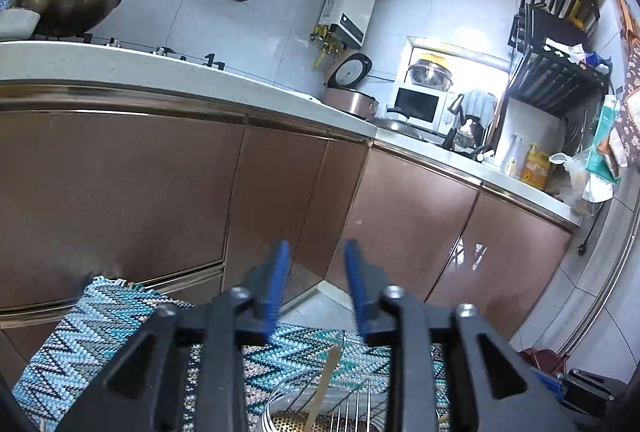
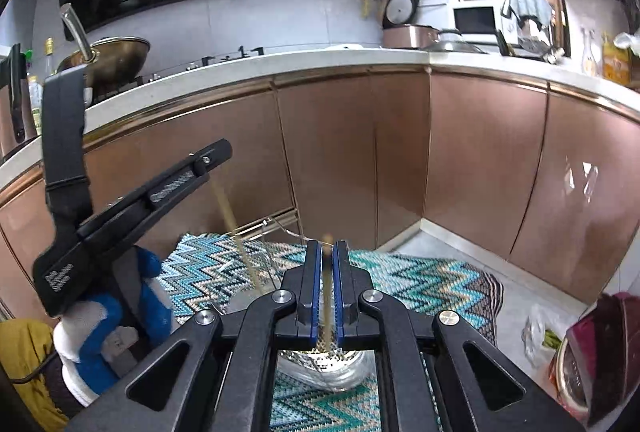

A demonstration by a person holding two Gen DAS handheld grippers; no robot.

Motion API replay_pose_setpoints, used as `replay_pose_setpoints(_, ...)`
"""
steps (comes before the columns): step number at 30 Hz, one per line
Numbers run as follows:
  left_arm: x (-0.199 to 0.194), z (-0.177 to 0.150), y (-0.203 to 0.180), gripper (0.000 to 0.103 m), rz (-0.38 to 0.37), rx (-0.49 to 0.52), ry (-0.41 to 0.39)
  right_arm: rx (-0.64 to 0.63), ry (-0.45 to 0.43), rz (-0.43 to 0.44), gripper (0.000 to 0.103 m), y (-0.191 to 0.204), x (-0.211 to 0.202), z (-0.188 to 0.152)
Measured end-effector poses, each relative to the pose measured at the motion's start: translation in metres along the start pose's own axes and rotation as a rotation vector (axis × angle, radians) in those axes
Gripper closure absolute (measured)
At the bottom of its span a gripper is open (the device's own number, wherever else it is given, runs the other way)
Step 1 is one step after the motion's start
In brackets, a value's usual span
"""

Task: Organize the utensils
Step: 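Carry both chopsticks over the utensil holder and open both tools to drop them in, then withdraw both open tools from the holder back over the cloth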

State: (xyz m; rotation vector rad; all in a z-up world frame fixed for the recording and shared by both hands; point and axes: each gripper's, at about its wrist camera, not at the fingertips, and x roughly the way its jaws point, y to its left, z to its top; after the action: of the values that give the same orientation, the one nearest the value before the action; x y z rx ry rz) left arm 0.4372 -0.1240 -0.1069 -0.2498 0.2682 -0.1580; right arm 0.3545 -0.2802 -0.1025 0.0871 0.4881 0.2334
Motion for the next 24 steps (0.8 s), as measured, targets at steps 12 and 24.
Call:
replay_pose_setpoints(12,-0.127,0.049,0.005,0.059,-0.005,0.061,-0.101,0.014,-0.167,-0.064,0.011,0.015,-0.095,0.005)
replay_pose_setpoints(24,-0.275,0.088,0.048,0.05,0.072,0.086,-0.134,-0.002,-0.347,-0.051,0.0,0.063,-0.22,-0.001)
